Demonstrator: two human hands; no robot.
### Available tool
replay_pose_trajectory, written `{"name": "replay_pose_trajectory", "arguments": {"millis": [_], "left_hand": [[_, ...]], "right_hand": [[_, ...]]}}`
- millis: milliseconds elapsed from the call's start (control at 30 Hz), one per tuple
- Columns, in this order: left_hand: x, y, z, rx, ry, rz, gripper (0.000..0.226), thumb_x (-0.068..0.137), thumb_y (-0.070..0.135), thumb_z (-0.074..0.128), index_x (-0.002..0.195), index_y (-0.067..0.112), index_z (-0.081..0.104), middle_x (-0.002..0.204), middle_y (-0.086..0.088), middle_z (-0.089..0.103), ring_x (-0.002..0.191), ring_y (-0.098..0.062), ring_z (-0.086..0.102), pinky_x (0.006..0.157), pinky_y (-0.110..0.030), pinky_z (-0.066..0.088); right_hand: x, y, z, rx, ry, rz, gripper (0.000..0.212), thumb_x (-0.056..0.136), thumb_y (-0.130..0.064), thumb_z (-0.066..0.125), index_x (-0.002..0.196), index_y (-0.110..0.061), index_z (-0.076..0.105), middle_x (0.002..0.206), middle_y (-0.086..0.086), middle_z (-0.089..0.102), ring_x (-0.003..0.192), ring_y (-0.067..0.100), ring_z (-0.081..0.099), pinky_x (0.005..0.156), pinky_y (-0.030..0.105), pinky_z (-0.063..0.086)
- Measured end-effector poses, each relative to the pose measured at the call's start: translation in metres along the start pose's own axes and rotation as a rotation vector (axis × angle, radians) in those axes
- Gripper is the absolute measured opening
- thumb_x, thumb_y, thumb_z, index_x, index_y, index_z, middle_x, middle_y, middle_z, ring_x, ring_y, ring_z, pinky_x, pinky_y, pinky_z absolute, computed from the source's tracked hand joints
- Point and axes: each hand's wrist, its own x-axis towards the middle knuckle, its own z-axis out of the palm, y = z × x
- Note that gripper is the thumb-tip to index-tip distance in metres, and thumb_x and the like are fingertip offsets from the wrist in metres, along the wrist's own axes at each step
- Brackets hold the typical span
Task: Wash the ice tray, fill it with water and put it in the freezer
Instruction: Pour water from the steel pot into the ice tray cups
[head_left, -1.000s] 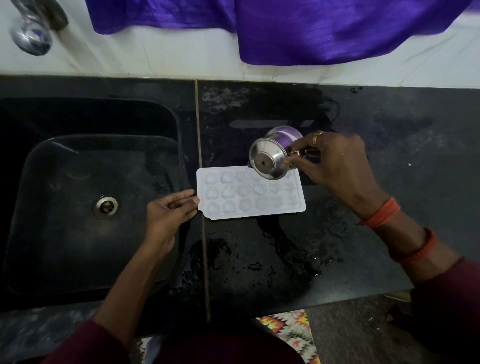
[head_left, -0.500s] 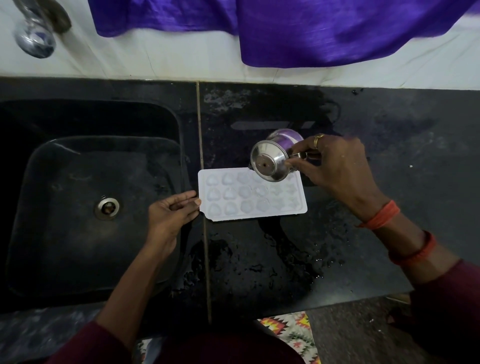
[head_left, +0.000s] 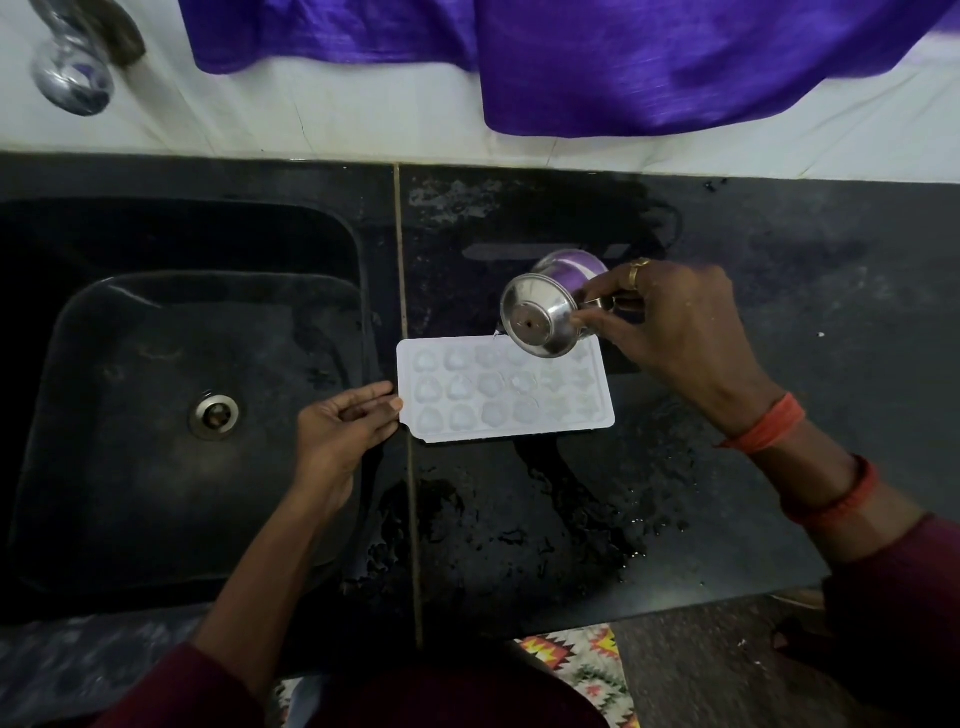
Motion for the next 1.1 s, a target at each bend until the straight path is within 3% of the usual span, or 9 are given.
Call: {"name": "replay_pose_trajectory", "arguments": {"millis": [400, 1100], "left_hand": [[0.001, -0.002, -0.001, -0.013, -0.008, 0.004, 0.022, 0.083, 0.001, 0.078, 0.104, 0.006, 0.073, 0.083, -0.002, 0.079, 0.078, -0.008, 0.074, 0.072, -0.019, 0.060], [0.004, -0.004, -0.001, 0.013, -0.001, 0.022, 0.027, 0.082, 0.002, 0.079, 0.108, 0.003, 0.072, 0.080, 0.000, 0.078, 0.075, -0.006, 0.074, 0.066, -0.016, 0.058]], "right_hand": [[0.002, -0.005, 0.003, 0.093, -0.036, 0.017, 0.034, 0.080, -0.041, 0.079, 0.102, -0.016, 0.078, 0.093, 0.003, 0.078, 0.080, 0.014, 0.073, 0.080, 0.037, 0.062], [0.008, -0.012, 0.013, 0.106, -0.044, -0.062, 0.025, 0.082, -0.032, 0.081, 0.099, -0.013, 0.079, 0.090, 0.005, 0.077, 0.079, 0.018, 0.073, 0.075, 0.041, 0.062]]}}
